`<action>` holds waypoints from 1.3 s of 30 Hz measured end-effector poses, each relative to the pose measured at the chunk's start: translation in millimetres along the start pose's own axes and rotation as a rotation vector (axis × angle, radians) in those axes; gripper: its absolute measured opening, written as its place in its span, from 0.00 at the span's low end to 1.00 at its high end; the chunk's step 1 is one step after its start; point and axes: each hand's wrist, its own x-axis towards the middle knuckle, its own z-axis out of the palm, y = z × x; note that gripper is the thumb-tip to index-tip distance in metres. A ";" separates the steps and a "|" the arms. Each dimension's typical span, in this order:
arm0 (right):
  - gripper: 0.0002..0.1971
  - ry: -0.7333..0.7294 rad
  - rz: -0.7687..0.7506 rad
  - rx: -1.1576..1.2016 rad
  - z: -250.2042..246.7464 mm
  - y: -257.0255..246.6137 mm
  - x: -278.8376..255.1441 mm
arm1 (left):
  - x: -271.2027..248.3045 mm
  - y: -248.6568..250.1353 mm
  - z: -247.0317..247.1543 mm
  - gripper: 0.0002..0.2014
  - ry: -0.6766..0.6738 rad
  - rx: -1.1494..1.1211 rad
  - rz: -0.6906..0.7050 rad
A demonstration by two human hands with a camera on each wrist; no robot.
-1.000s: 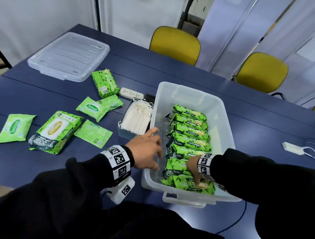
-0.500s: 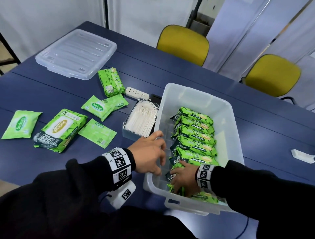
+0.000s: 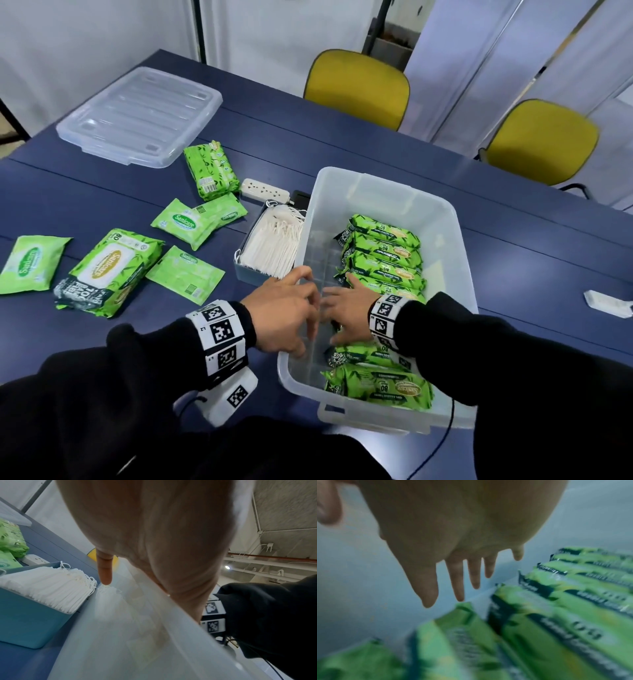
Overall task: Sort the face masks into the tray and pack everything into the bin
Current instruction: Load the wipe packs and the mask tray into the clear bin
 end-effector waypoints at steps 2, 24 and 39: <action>0.34 -0.147 0.090 -0.097 12.1 13.1 -1.0 | -1.0 0.0 0.1 0.19 0.009 -0.004 -0.006; 0.40 0.243 0.243 0.639 -26.6 30.0 -13.1 | -4.8 -21.2 -1.4 0.21 0.080 -0.309 0.189; 0.04 0.920 0.166 1.816 -218.8 -69.0 51.8 | -129.1 -317.6 9.4 0.25 0.511 -0.576 -0.846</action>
